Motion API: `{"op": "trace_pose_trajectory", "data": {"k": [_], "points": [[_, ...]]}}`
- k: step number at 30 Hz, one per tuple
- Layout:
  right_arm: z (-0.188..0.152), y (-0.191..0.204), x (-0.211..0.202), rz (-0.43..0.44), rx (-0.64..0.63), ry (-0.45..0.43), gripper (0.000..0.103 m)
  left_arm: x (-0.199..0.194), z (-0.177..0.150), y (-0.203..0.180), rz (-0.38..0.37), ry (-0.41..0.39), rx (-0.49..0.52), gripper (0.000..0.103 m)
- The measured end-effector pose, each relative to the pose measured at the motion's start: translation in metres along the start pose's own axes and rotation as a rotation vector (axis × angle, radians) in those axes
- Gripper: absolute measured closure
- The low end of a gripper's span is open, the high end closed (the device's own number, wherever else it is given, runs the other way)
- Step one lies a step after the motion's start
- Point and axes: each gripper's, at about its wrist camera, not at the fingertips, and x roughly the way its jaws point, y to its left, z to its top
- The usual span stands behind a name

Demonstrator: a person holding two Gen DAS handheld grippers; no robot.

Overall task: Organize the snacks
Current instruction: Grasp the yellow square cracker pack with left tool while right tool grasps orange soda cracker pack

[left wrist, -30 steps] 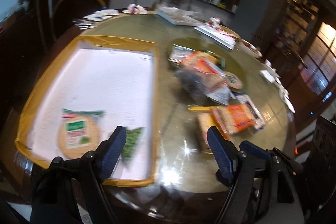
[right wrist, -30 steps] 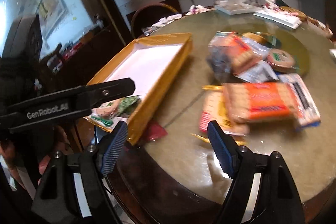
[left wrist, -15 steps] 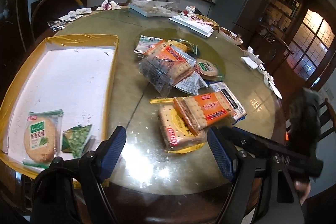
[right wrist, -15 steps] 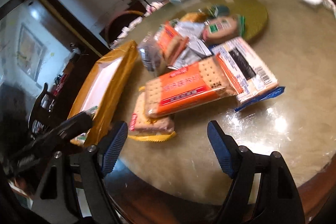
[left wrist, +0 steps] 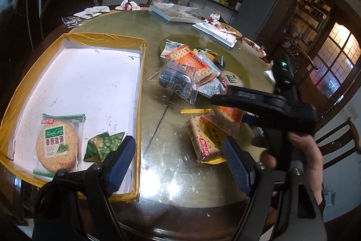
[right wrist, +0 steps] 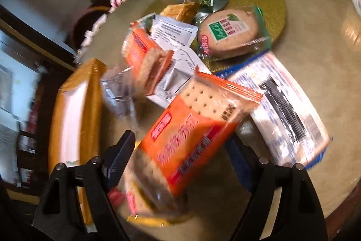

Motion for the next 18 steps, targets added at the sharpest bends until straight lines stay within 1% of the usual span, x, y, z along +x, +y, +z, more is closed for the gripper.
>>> {"op": "trace_pose_trajectory", "data": {"k": [2,4,6,9,10,12,13,15,18], "points": [[0.001,0.004,0.002,-0.043,-0.041,-0.014,0.02,-0.002,-0.001,-0.002,0.0,-0.001,0.004,0.023],[-0.005,-0.001,-0.002,-0.04,-0.061,-0.038,0.022,-0.003,-0.002,-0.007,0.007,0.003,0.021,0.023],[-0.013,-0.013,-0.011,-0.008,-0.05,-0.051,0.032,-0.002,-0.005,-0.012,0.021,0.004,0.038,0.023],[-0.027,-0.029,-0.025,0.009,-0.06,-0.068,0.042,0.002,-0.007,-0.02,0.024,0.015,0.069,0.023],[-0.032,-0.035,-0.029,0.023,-0.064,-0.067,0.042,0.003,-0.007,-0.025,0.02,0.018,0.08,0.023],[-0.046,-0.051,-0.04,0.088,-0.075,-0.072,0.047,0.007,-0.008,-0.031,0.017,0.027,0.094,0.023],[-0.05,-0.051,-0.04,0.098,-0.088,-0.066,0.048,0.01,-0.008,-0.034,0.014,0.036,0.104,0.023],[-0.067,-0.059,-0.049,0.104,-0.128,-0.076,0.058,0.023,-0.008,-0.042,0.026,0.071,0.128,0.023],[-0.084,-0.065,-0.058,0.146,-0.15,-0.077,0.058,0.042,-0.008,-0.053,0.029,0.13,0.15,0.023]]}}
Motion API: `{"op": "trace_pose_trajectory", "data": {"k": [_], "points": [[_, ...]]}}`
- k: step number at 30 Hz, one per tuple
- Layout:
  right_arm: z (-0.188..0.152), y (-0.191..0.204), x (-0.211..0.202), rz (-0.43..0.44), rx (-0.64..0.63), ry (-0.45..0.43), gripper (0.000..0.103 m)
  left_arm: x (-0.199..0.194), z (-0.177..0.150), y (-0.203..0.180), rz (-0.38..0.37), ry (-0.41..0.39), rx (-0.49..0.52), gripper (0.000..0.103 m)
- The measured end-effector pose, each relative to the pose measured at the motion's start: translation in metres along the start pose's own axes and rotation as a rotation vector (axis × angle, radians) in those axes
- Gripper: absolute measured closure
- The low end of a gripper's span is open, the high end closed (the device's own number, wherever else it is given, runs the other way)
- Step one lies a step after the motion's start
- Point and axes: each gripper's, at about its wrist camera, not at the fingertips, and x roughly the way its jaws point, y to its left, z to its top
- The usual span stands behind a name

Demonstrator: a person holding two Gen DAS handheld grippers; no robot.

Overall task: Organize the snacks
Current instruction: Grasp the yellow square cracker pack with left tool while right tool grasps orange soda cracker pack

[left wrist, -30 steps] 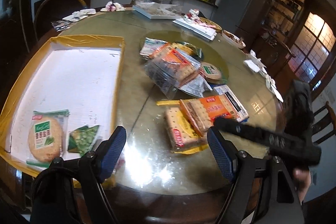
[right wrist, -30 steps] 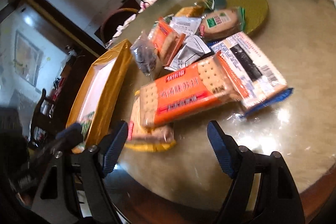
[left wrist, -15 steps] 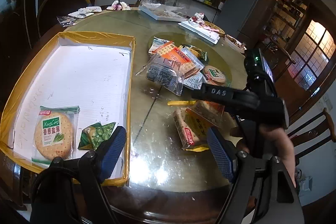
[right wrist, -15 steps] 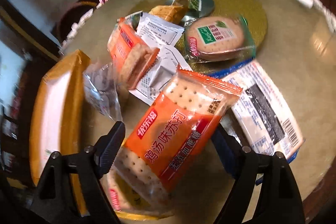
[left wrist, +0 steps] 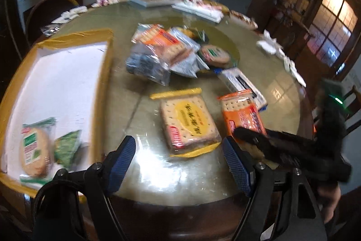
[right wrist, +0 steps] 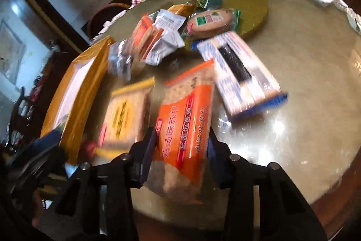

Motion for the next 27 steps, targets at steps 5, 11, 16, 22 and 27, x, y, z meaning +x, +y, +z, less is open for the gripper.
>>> {"op": "trace_pose_trajectory", "data": {"k": [5,11,16,22,27], "points": [[-0.015,-0.004,-0.012,-0.011,-0.02,-0.026,0.054,0.041,0.014,-0.019,0.012,0.108,0.027,0.023],[-0.016,-0.014,-0.021,-0.054,-0.001,-0.051,0.038,0.073,0.026,-0.022,0.098,0.138,0.016,0.024],[-0.015,-0.009,-0.02,-0.032,0.004,-0.05,0.032,0.071,0.023,-0.025,0.143,0.102,0.029,0.032],[-0.013,0.017,-0.003,-0.076,-0.081,-0.022,0.03,0.046,0.0,0.005,0.1,0.095,-0.066,0.032],[-0.013,0.036,0.009,-0.168,-0.159,-0.034,0.03,0.025,-0.015,0.024,0.024,0.07,-0.169,0.033]]}}
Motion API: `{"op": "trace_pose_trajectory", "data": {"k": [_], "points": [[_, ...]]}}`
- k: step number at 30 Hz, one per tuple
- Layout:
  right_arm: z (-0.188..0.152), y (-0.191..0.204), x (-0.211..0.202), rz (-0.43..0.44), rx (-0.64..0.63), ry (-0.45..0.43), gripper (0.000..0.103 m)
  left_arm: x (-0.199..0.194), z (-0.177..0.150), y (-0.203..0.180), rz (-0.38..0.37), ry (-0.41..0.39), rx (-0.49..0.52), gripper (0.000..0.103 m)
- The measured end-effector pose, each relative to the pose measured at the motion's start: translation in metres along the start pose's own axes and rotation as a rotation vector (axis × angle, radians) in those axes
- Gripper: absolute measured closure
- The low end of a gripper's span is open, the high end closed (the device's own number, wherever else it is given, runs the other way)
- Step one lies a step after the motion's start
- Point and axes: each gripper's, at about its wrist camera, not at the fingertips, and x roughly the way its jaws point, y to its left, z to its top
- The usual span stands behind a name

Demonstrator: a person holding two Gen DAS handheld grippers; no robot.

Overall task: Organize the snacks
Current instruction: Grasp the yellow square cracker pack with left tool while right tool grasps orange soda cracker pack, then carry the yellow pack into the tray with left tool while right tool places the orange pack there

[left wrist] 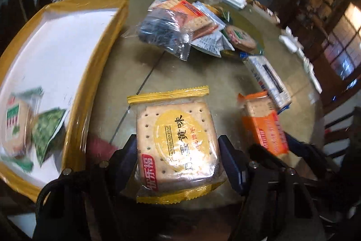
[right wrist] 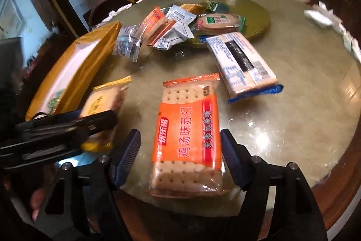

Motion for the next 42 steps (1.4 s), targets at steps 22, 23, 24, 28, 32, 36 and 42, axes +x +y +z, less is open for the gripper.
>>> {"op": "trace_pose_trajectory", "data": {"k": [22,23,24,28,32,36,42], "points": [[0.001,0.03,-0.013,-0.121,-0.083,-0.07,0.046,-0.048,-0.003,0.012,-0.105,-0.114,-0.053,0.033],[0.002,0.033,-0.016,-0.116,-0.086,-0.076,0.046,-0.05,-0.003,0.013,-0.101,-0.122,-0.053,0.033],[0.003,0.036,-0.02,-0.113,-0.09,-0.085,0.046,-0.053,-0.004,0.013,-0.096,-0.13,-0.052,0.033],[0.007,0.045,-0.03,-0.099,-0.104,-0.11,0.046,-0.061,-0.002,0.018,-0.091,-0.152,-0.061,0.033],[0.012,0.055,-0.039,-0.083,-0.122,-0.134,0.046,-0.07,-0.001,0.025,-0.102,-0.178,-0.067,0.033],[0.017,0.068,-0.042,-0.054,-0.141,-0.147,0.046,-0.077,0.003,0.038,-0.094,-0.204,-0.094,0.033],[0.029,0.09,-0.04,0.077,-0.147,-0.158,0.046,-0.087,0.01,0.062,-0.033,-0.245,-0.127,0.033]]}}
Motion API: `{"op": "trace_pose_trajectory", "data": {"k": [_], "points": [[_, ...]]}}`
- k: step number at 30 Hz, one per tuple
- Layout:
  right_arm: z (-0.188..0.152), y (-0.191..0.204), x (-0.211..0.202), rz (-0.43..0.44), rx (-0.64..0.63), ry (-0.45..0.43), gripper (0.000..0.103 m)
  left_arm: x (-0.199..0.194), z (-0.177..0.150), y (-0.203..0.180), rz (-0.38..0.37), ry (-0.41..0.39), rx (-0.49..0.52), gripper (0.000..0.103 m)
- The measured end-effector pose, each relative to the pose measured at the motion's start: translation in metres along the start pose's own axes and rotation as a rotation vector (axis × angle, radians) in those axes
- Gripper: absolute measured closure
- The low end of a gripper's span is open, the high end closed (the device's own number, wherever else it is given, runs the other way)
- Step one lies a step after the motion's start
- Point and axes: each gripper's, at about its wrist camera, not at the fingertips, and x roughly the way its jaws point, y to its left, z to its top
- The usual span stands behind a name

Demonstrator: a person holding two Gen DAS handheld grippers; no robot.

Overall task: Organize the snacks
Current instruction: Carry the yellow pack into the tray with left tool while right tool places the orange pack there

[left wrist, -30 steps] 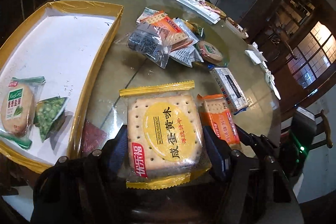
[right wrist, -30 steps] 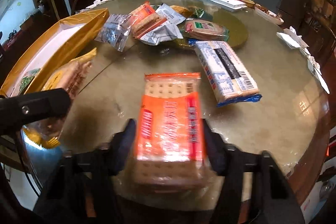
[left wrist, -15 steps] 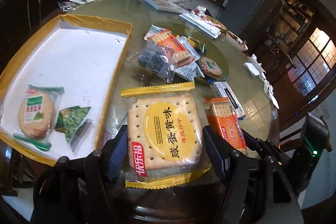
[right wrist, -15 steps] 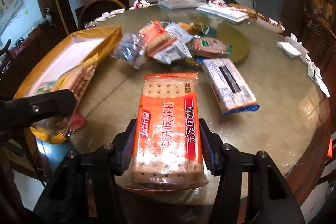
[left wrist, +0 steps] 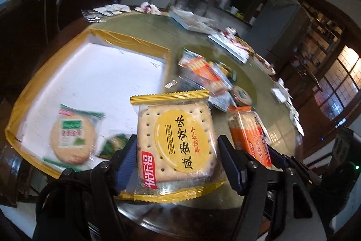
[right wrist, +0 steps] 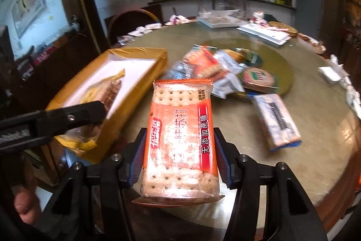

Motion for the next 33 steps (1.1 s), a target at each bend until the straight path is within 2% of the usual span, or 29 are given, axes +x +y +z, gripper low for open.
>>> {"op": "trace_pose_trajectory", "data": {"k": [7,13,18,24,28,33], "points": [[0.023,0.031,0.021,0.161,-0.01,0.016,0.046,-0.002,0.015,0.032,0.126,-0.037,-0.009,0.033],[0.041,0.059,0.049,0.188,-0.048,0.04,0.046,-0.002,0.023,0.064,0.192,-0.054,-0.025,0.033],[0.052,0.071,0.076,0.225,-0.044,0.091,0.046,0.0,0.033,0.088,0.194,-0.055,-0.06,0.033],[0.07,0.081,0.107,0.207,-0.046,0.119,0.046,0.006,0.058,0.11,0.203,-0.059,-0.064,0.033],[0.076,0.09,0.126,0.222,-0.052,0.159,0.046,0.022,0.069,0.12,0.23,-0.03,-0.051,0.033],[0.069,0.108,0.147,0.219,-0.09,0.209,0.046,0.036,0.065,0.128,0.271,0.034,-0.035,0.033]]}}
